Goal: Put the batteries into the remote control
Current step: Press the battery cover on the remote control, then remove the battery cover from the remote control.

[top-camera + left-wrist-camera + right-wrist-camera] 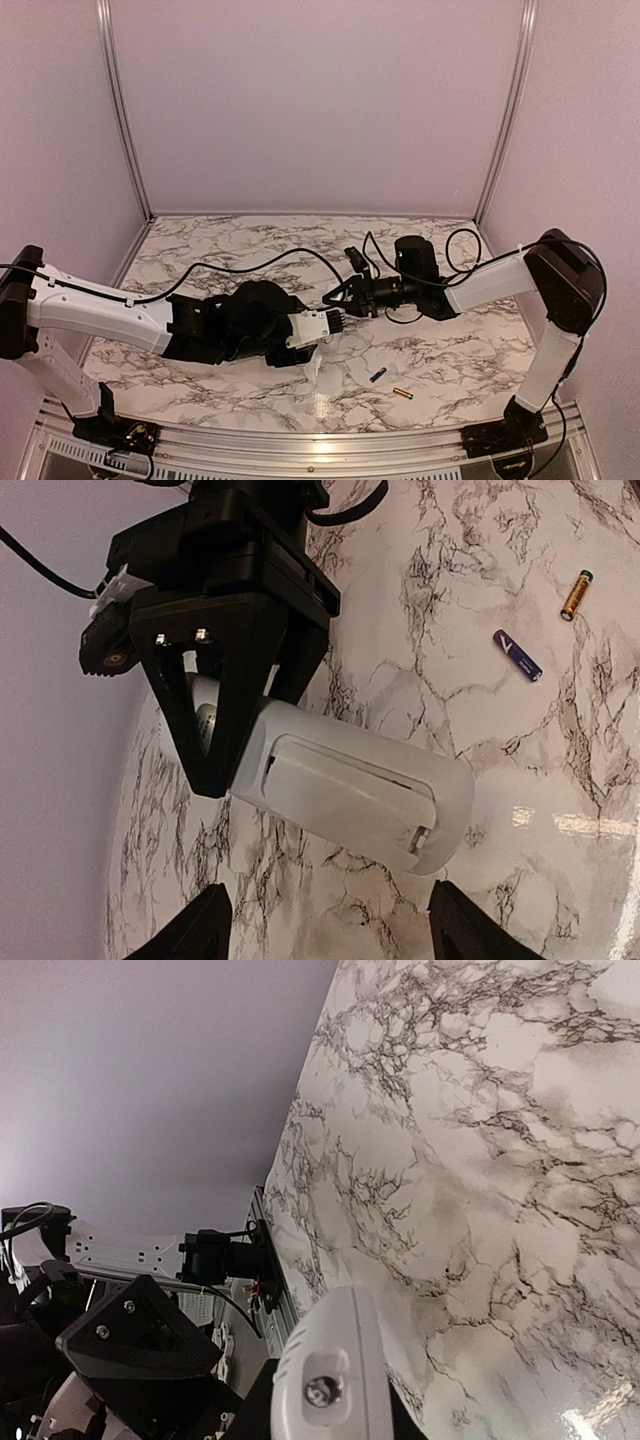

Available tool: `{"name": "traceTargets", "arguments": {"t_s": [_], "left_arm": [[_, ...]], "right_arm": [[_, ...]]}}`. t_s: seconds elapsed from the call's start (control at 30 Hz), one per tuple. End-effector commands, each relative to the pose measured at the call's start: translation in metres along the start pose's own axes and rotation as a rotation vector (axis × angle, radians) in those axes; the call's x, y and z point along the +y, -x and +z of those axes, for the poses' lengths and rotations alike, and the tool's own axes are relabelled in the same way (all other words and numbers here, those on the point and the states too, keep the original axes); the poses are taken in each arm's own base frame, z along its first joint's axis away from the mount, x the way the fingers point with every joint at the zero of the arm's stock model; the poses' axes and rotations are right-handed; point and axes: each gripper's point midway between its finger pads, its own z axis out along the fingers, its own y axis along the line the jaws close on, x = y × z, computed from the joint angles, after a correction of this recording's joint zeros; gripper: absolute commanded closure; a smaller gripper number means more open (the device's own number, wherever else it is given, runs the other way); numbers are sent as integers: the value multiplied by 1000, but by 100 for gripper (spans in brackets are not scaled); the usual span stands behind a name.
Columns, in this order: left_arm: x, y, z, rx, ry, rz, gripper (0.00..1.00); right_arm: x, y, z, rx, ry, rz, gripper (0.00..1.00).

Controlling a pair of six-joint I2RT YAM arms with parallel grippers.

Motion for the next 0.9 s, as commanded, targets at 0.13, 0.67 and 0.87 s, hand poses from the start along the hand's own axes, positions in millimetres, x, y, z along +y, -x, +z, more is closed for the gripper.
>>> {"name": "traceTargets", "arguments": {"t_s": [0.13, 0.67, 0.87], "left_arm": [[28, 18, -3, -72, -54, -386, 27], [38, 29, 32, -51, -242, -858, 32], [27, 20, 40, -10, -261, -860, 32]], "right_arm": [[-5, 19, -6, -85, 26, 22, 100], [-8, 26, -8, -129, 8, 29, 100], [-6, 26, -8, -129, 10, 25, 100]]}}
